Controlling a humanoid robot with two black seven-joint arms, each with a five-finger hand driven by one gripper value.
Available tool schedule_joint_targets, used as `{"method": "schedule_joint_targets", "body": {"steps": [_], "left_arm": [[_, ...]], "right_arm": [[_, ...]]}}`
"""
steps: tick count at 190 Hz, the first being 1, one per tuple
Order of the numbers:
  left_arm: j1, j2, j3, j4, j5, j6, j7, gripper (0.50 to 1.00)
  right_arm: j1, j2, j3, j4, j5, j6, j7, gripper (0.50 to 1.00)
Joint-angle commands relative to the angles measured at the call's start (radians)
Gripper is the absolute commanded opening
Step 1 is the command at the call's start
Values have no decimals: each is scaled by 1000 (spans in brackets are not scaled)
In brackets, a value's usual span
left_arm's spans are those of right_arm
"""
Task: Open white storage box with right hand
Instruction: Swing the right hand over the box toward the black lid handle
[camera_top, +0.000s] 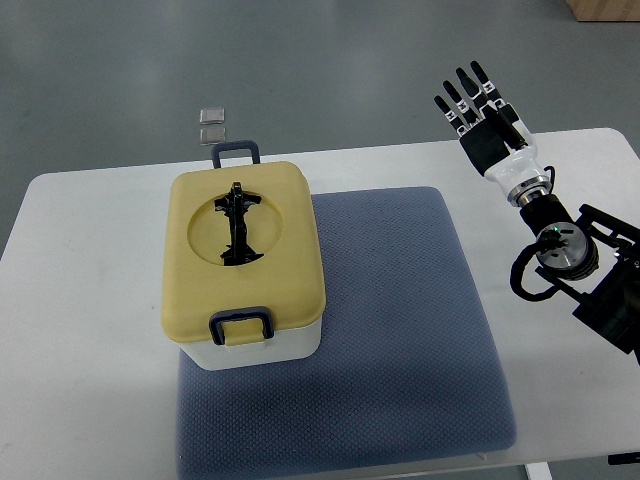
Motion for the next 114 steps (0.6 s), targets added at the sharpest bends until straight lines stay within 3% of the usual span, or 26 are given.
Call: {"method": "schedule_joint_targets", "body": {"steps": [1,70,114], "left_arm": [[0,0,-2,-5,-3,-2,0,1000],[0,0,-6,-5,-3,-2,1,1000],[0,0,-3,-8,-2,-2,1,1000]], "right_arm": [[10,25,-3,-16,0,-4,-5,928],[44,33,-18,-25,-9,-6,-9,928],[116,21,-21,15,-388,2,-12,928]]}}
